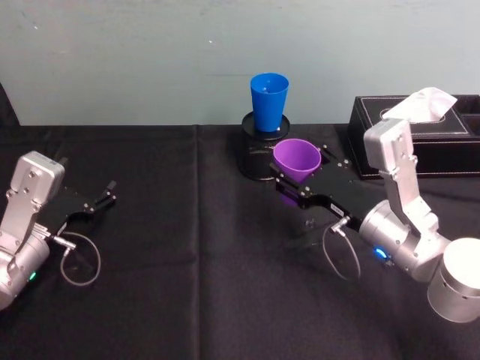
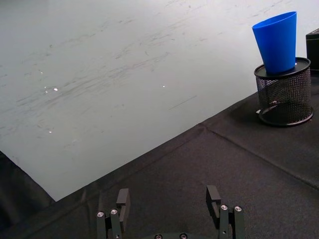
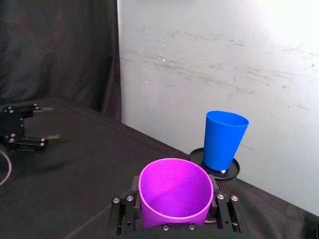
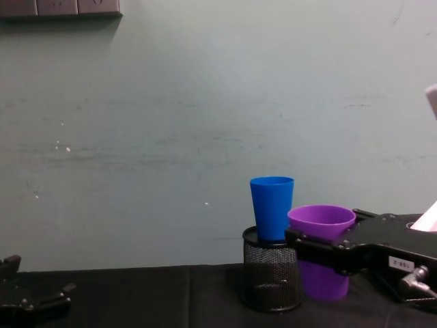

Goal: Pick up one cup with a gripper and tap it against the other cup.

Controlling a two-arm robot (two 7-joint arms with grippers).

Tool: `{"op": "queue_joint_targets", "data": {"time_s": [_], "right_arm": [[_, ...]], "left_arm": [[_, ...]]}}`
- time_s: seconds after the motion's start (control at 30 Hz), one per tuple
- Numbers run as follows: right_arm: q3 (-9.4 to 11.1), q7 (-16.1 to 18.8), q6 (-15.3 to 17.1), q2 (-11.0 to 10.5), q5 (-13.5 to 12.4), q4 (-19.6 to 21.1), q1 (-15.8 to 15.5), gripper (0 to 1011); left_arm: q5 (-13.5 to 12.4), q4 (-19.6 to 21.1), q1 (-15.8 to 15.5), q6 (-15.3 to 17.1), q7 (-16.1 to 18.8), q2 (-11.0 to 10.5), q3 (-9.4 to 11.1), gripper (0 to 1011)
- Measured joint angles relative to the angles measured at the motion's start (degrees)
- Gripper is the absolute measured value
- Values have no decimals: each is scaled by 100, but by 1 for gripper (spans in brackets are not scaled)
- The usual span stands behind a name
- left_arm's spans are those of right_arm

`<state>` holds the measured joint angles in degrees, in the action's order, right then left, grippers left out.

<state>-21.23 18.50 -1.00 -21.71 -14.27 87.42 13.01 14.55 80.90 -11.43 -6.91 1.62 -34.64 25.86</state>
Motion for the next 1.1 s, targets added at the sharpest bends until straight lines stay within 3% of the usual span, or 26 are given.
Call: {"op": "queue_joint_targets", "data": {"time_s": [0.27, 0.6, 1.1], "right_arm": [[12, 53, 244, 277, 102, -386, 360, 742], [-4, 74, 438, 764, 170, -1298, 1116, 742], [82, 120, 545, 1177, 95, -2207, 1808, 743]], "left_arm": [[0, 0, 0, 0, 0, 0, 0, 1000], [0, 0, 0, 0, 0, 0, 0, 1000], [0, 0, 0, 0, 0, 0, 0, 1000]]}}
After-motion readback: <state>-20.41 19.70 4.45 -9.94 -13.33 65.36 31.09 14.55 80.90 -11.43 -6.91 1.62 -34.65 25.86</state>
